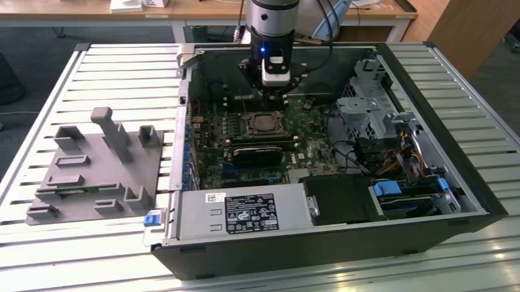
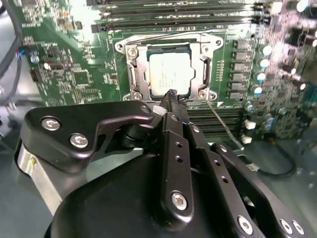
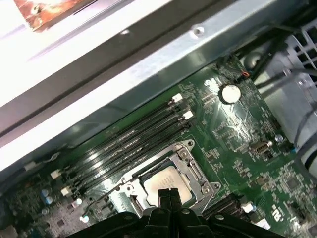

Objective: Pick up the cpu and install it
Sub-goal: 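Install the first cpu locking lever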

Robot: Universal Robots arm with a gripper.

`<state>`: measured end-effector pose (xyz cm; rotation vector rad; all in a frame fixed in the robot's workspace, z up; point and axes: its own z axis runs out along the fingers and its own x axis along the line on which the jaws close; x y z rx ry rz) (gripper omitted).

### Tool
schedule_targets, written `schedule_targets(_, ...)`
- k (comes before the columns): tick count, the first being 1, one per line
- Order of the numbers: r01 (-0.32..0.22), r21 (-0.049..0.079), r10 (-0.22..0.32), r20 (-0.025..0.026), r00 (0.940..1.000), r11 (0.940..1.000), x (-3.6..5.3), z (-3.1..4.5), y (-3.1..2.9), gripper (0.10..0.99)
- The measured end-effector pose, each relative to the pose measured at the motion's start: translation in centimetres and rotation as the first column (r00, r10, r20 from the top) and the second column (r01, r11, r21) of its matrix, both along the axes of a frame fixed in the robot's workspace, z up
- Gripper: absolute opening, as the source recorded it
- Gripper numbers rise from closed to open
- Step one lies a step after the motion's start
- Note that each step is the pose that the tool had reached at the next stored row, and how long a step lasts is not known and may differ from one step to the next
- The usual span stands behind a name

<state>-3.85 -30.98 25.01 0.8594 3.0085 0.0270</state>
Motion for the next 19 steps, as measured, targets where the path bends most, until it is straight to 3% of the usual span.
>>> schedule_targets(4,-0.069,0.000,0.069,0.0000,0.9976,0.9976,0.00,-0.01,0.00,0.106)
schedule_targets(9,-0.142,0.000,0.142,0.0000,0.9899,0.9899,0.00,-0.01,0.00,0.106)
schedule_targets(15,-0.220,0.000,0.220,0.0000,0.9755,0.9755,0.00,-0.02,0.00,0.106)
schedule_targets(19,-0.270,0.000,0.270,0.0000,0.9627,0.9627,0.00,-0.02,0.00,0.106)
